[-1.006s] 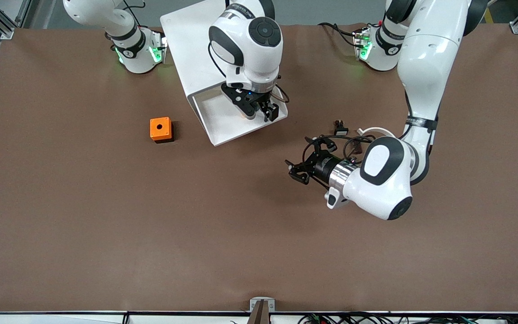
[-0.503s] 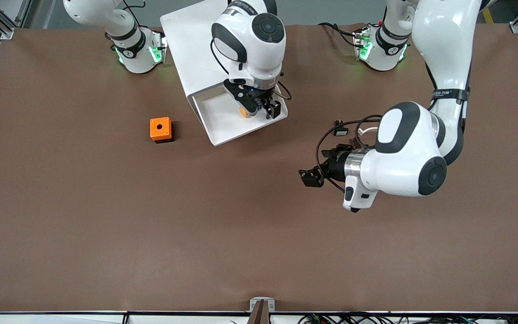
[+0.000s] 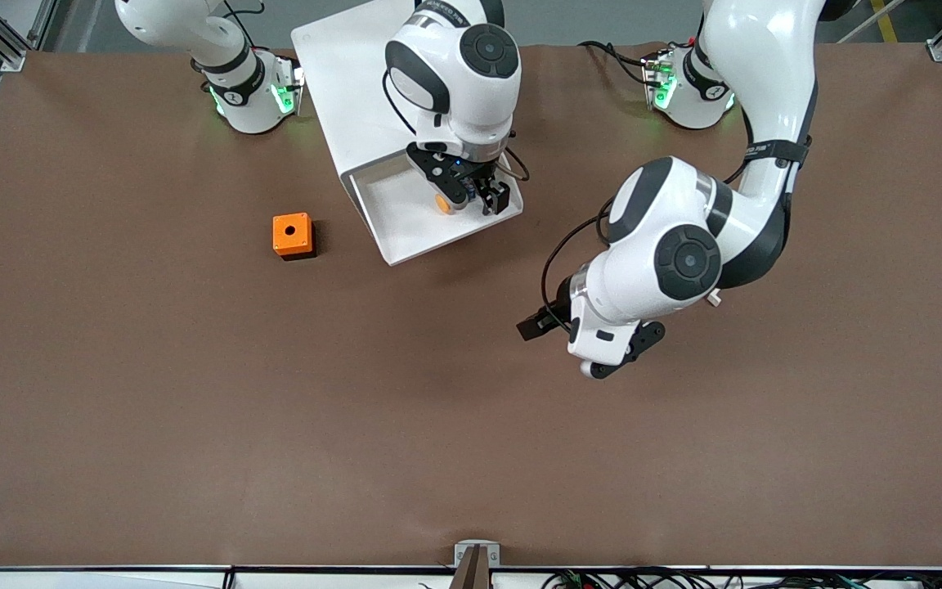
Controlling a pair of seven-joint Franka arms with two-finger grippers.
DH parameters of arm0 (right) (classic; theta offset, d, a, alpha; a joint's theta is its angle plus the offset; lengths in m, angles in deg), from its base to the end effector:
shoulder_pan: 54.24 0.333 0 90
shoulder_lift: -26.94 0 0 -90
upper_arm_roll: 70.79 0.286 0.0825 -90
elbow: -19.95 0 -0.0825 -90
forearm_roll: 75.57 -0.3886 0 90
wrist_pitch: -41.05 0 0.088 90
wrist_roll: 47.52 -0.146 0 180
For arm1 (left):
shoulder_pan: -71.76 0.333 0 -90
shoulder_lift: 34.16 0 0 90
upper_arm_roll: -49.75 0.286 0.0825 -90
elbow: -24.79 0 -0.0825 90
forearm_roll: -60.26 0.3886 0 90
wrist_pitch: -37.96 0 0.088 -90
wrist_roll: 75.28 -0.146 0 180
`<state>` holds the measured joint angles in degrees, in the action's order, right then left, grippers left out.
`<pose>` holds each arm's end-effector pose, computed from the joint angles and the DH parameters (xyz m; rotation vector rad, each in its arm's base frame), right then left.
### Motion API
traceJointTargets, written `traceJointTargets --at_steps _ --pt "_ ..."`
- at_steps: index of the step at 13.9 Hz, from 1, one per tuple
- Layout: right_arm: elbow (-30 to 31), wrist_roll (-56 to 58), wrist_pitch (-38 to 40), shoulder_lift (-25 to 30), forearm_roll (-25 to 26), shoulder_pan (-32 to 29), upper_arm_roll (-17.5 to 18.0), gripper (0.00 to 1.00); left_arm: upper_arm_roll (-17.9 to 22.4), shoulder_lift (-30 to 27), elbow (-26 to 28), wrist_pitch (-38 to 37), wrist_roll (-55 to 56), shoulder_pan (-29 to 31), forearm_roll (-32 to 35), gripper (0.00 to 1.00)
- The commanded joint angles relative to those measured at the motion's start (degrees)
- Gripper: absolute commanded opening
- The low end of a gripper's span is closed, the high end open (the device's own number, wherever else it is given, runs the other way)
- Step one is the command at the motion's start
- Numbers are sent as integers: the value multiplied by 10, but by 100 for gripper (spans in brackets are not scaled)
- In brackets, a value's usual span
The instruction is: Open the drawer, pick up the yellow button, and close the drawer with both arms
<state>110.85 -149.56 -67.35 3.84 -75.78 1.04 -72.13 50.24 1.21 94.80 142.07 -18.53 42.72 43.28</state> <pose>0.3813 0.5264 0.3272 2.7805 -1.2407 -0.0222 0.6111 -0.3738 0.3519 2.8169 0.8201 -0.3056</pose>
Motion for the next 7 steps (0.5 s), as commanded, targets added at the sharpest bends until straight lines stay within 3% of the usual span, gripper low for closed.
traceJointTargets --at_steps 1,4,6,7 --pt "-7 11 12 0 3 3 -4 92 3 -2 8 23 61 -12 40 100" --pt "-7 11 12 0 2 4 -4 71 2 0 11 29 99 -19 56 100" --pt "-7 11 12 0 1 4 -4 41 2 0 14 29 124 -21 70 100" --pt "-8 11 12 0 -1 4 -4 16 2 0 14 29 132 -22 76 100"
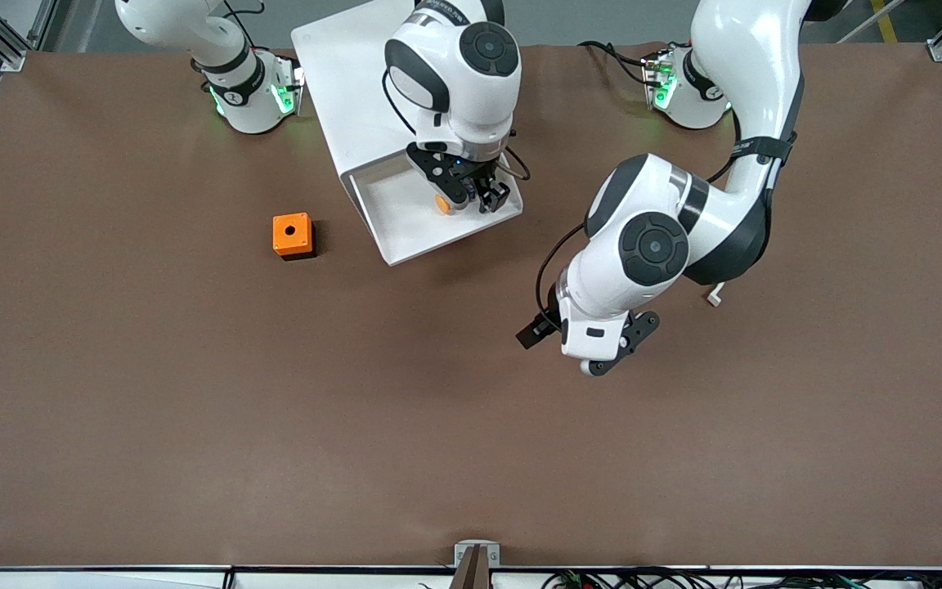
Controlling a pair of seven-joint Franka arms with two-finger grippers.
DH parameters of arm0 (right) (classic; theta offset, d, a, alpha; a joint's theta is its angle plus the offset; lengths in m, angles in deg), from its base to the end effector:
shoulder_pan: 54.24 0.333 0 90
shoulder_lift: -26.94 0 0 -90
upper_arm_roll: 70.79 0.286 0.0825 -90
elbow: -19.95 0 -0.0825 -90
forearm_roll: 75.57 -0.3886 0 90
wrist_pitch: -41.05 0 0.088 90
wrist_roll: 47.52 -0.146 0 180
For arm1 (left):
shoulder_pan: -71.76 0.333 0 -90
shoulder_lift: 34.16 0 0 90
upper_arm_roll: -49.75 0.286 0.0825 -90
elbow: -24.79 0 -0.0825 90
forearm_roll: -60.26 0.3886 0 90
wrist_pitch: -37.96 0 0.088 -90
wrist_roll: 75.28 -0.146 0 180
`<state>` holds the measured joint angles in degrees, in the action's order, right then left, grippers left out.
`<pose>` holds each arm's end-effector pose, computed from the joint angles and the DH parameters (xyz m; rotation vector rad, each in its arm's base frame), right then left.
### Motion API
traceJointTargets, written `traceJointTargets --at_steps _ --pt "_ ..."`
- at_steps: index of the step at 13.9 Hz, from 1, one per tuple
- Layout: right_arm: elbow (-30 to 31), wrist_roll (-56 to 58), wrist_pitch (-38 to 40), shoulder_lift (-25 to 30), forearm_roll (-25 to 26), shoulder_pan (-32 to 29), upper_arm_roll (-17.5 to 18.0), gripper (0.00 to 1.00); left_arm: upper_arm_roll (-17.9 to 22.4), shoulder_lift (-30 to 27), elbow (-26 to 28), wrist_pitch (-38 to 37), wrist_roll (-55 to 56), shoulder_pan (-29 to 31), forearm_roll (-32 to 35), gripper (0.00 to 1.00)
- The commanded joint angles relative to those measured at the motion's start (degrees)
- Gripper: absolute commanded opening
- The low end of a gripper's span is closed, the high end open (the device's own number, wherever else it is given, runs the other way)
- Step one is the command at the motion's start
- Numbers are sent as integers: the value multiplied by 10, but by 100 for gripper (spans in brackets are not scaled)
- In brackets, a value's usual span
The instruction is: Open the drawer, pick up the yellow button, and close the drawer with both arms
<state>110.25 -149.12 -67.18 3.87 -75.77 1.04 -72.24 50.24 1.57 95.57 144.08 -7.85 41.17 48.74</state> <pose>0.3834 0.5273 0.3322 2.7914 -1.2355 -0.0191 0.6087 -0.3810 0.3412 2.8287 1.0431 -0.2204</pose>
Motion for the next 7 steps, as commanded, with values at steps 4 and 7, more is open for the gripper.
traceJointTargets --at_steps 4,7 --pt "-13 8 23 2 -5 -4 -6 0 2 1 12 8 28 -15 22 100" --pt "-58 70 89 5 -24 -50 -5 0 1 2 19 8 18 -17 43 100"
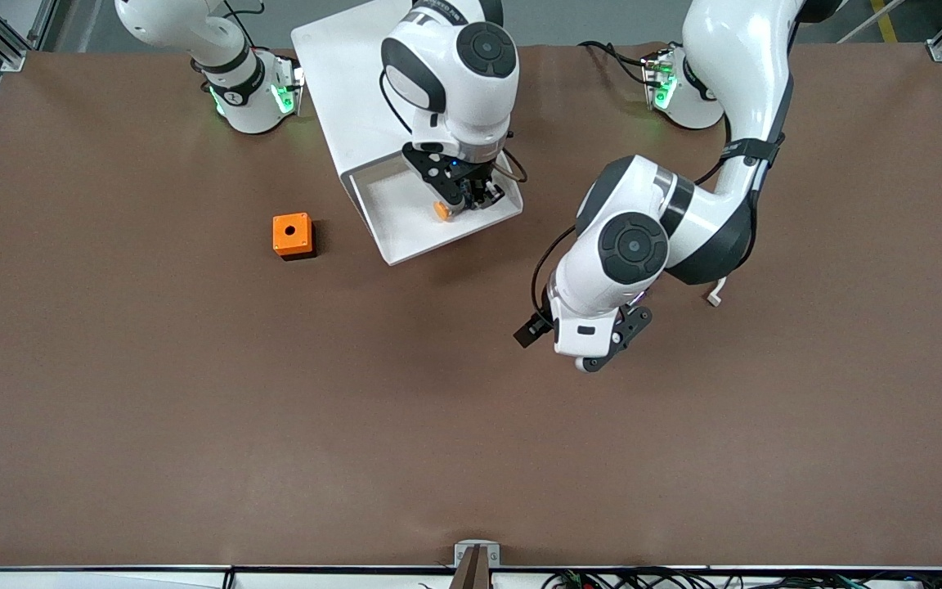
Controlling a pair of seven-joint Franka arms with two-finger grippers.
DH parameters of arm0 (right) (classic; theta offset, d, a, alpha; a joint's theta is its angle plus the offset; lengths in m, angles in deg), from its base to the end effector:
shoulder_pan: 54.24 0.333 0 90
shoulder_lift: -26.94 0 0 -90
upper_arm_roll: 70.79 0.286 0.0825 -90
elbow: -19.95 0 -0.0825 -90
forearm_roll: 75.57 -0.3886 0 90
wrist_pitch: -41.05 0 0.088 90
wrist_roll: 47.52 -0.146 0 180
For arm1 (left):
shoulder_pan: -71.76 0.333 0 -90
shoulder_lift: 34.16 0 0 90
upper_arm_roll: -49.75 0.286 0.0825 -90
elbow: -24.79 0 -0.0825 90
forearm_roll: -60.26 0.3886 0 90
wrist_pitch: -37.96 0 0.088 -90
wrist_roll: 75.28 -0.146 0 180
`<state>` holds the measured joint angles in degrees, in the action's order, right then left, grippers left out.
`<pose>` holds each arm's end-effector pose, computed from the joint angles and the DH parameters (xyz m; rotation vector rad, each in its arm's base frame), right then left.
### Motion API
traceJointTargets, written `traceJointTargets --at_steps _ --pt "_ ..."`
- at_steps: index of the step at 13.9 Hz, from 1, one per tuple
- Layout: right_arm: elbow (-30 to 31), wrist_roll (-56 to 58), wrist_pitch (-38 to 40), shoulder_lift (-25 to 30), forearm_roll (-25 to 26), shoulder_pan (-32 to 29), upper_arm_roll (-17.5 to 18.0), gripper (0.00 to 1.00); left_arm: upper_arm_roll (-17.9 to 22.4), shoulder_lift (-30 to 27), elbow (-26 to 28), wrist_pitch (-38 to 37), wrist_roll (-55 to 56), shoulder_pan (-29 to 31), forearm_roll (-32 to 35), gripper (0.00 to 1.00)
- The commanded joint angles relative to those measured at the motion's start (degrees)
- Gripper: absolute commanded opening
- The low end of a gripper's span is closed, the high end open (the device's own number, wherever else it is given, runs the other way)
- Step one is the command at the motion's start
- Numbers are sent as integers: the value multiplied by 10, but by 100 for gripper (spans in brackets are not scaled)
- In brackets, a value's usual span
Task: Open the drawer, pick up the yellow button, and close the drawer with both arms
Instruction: 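Lift the button out with the right gripper while the left gripper pushes the drawer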
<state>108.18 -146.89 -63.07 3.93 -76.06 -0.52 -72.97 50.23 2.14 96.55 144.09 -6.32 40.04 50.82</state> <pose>0.4012 0.5102 0.3445 2.7601 -1.2248 -0.0370 0.6003 -0.3877 0.3251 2.8738 1.0577 -0.2125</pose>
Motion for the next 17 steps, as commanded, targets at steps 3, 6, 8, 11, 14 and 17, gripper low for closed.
traceJointTargets --at_steps 3,6,8,11,14,17 --pt "-75 174 130 23 -50 -111 1 0 1 -4 11 7 9 -13 25 100" --pt "-69 331 166 52 -51 -206 0 0 1 -4 15 7 11 -15 25 100" --pt "-44 422 161 62 -44 -264 -1 0 1 -4 15 7 5 -23 25 100" --pt "-13 598 126 65 -31 -358 -2 0 -23 -4 13 3 4 -32 16 100" --pt "38 757 70 66 -7 -438 -2 0 -37 -4 12 3 4 -42 16 100" --pt "119 880 -32 69 -5 -514 -2 0 -50 -2 12 3 4 -48 16 100"
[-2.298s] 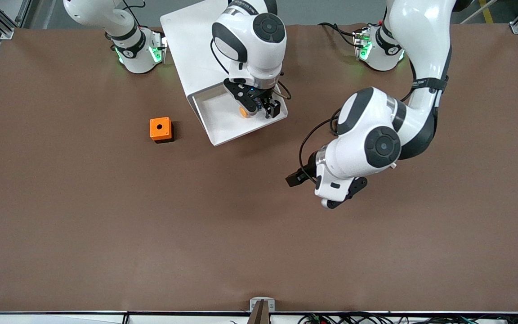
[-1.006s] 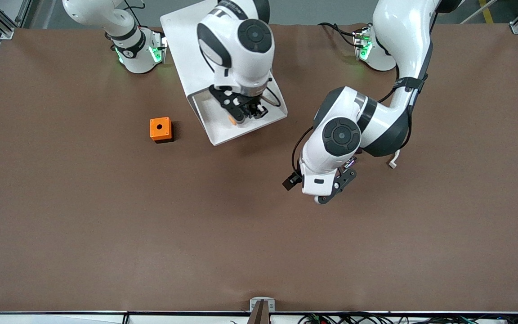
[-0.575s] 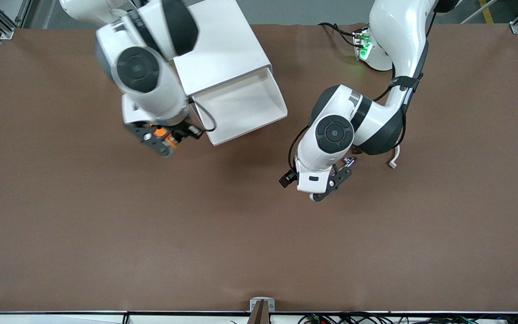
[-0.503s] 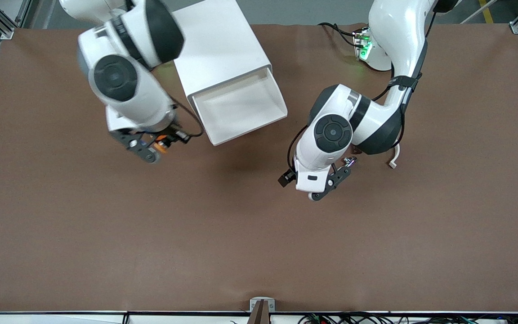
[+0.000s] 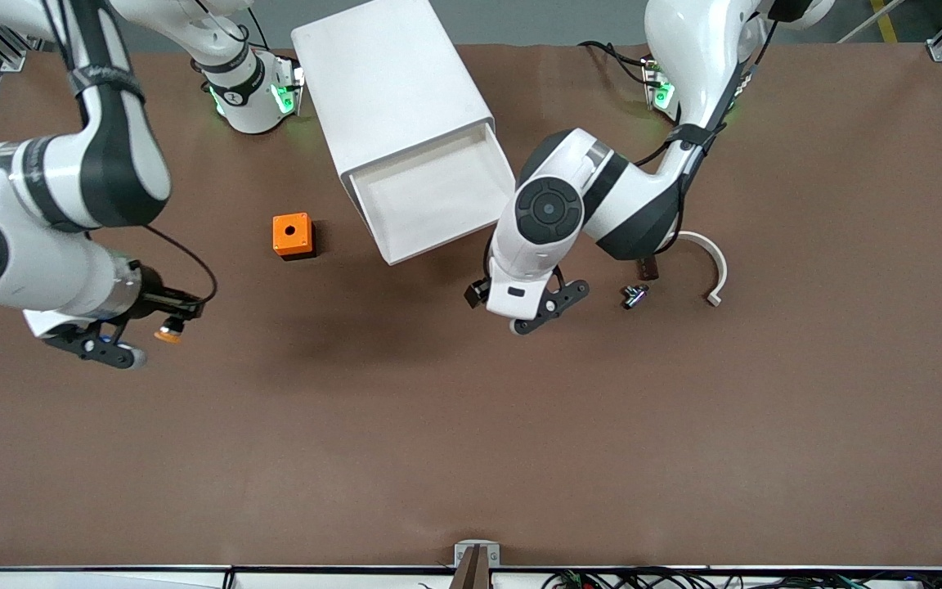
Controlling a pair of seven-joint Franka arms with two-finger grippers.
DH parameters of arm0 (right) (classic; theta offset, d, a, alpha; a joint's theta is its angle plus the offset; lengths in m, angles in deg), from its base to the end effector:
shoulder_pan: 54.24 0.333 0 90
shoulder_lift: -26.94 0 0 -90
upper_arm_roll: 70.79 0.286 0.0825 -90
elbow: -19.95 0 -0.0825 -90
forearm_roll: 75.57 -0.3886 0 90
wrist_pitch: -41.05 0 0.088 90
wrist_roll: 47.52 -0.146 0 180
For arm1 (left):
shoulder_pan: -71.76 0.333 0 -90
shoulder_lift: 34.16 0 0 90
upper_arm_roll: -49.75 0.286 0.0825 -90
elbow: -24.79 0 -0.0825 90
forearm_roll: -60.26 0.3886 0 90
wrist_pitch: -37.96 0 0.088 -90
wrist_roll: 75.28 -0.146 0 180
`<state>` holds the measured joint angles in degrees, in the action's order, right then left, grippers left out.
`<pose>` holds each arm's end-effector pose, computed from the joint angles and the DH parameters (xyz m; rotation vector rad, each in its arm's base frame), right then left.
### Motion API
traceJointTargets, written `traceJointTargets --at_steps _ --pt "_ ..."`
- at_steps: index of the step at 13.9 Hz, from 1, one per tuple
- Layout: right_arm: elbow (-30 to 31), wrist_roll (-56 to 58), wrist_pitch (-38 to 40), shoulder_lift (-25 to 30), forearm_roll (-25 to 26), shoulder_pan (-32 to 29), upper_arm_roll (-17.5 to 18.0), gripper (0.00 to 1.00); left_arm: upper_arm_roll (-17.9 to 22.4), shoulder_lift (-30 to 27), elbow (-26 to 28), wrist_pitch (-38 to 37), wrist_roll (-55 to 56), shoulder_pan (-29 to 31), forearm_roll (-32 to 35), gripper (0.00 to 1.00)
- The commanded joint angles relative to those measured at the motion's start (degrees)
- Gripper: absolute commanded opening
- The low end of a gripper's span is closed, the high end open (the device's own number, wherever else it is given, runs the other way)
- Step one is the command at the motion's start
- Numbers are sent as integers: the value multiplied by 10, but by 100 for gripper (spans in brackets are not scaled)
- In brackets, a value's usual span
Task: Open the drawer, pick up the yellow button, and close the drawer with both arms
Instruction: 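Carry the button beside the orange box while the left gripper shuts the drawer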
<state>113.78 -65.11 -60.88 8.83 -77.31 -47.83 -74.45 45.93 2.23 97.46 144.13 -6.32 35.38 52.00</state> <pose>0.6189 0.0358 0.3518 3.0806 -0.4129 -0.2693 0.5382 -0.4653 0.3177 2.9489 0.8442 -0.2659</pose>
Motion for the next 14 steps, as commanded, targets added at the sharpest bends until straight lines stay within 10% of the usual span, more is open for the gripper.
traceJointTargets --at_steps 1,9,14 --pt "89 90 -88 21 9 -58 13 0 -8 -1 3 3 4 -4 4 100" --pt "334 243 -402 45 21 -163 13 0 -8 10 4 3 3 -55 -33 100" --pt "356 253 -439 34 21 -177 13 0 -9 12 4 3 2 -74 -39 100"
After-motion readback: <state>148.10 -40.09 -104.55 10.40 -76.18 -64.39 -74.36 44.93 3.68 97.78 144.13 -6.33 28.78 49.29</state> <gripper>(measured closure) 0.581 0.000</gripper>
